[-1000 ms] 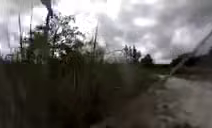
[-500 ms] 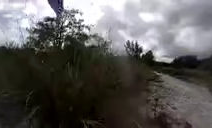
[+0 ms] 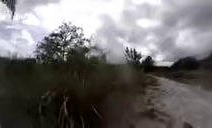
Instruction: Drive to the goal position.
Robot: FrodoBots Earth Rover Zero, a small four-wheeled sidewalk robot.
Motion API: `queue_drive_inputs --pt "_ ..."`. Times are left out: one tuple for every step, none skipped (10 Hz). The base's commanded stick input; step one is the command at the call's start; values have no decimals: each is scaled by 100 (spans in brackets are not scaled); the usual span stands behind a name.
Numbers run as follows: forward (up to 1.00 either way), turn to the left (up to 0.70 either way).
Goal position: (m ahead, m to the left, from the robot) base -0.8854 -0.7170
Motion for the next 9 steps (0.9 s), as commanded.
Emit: queue_drive_inputs --pt "-69 1" --pt "-69 1" --pt "-69 1" --pt "-69 1" --pt "-69 1" --pt "-69 1" --pt "-69 1" --pt "-69 1" --pt "-69 1"
